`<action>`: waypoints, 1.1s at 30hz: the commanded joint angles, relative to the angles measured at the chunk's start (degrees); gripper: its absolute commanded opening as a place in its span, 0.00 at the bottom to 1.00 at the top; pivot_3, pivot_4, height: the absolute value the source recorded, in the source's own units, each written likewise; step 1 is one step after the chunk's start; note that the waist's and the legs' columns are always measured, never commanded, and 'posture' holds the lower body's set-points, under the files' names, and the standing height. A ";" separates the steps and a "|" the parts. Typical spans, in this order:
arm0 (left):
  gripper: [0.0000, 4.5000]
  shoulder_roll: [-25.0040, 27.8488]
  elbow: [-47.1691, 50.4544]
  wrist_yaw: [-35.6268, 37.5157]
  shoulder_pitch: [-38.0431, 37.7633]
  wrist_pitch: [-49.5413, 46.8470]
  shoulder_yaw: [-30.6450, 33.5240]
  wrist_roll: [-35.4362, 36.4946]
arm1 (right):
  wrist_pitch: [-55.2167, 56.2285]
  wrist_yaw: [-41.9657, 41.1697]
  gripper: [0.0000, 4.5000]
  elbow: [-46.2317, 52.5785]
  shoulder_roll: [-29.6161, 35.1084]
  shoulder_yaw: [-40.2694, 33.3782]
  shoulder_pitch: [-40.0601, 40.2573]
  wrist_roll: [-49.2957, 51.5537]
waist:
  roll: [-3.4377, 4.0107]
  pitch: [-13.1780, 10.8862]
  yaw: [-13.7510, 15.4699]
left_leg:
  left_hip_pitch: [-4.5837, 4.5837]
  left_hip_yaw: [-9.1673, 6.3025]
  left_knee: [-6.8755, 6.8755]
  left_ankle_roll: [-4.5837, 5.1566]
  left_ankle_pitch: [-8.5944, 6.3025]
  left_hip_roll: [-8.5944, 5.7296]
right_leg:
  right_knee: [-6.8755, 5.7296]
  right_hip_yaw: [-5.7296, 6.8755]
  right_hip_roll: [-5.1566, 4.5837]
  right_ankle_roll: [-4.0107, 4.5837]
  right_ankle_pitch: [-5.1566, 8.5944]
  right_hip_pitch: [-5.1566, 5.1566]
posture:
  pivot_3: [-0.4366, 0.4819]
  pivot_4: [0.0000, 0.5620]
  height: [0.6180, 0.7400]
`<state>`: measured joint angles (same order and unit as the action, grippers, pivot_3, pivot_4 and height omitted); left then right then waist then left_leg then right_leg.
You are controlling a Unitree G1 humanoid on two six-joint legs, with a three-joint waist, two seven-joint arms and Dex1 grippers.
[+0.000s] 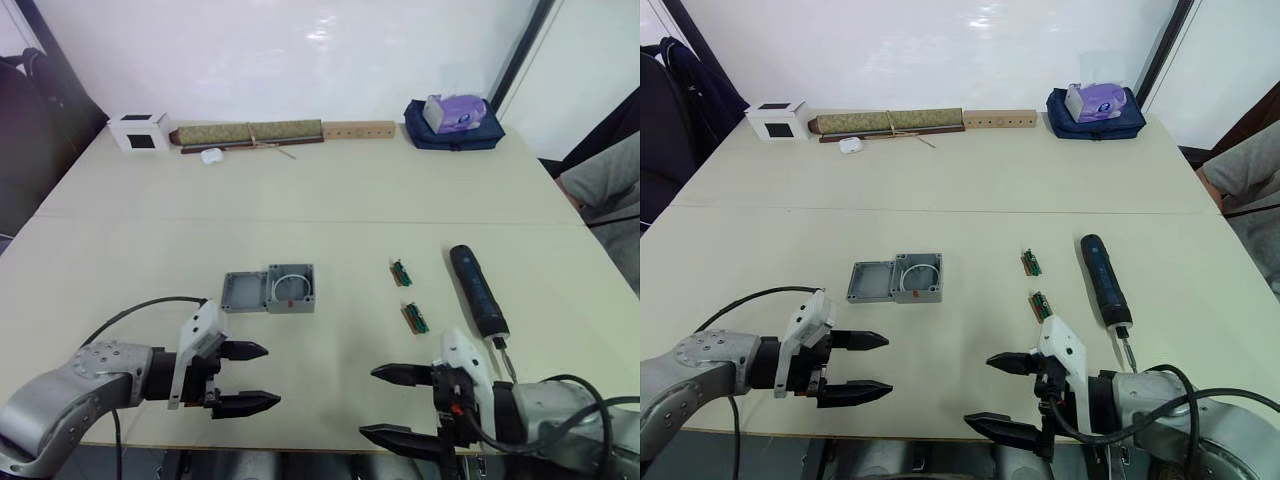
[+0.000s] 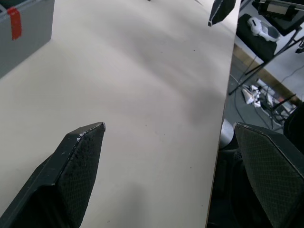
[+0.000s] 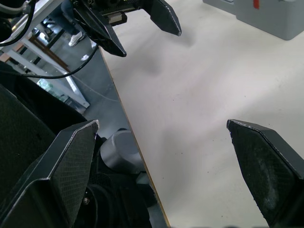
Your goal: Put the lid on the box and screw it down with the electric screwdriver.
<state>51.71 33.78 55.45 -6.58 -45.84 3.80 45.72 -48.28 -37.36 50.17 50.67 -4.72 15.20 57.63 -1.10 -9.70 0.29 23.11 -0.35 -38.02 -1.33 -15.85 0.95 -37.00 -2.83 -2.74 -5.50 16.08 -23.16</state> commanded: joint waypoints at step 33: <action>0.99 11.40 -4.45 2.73 22.67 -4.37 -4.02 -4.01 | -5.88 13.82 1.00 -2.72 -3.78 -0.55 -18.73 13.91 | -0.08 -0.04 0.12 | 0.05 0.01 -0.14 0.00 0.00 -0.07 | -0.11 0.03 0.12 0.01 0.00 -0.05 | 0.48 0.27 1.00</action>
<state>60.52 30.27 53.40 11.70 -51.99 1.44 44.70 -54.75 -24.75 46.74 47.10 -3.52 -1.46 67.70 -1.18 -9.74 0.40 23.15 -0.33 -38.16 -1.33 -15.85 0.88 -37.12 -2.82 -2.62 -5.49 16.08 -23.22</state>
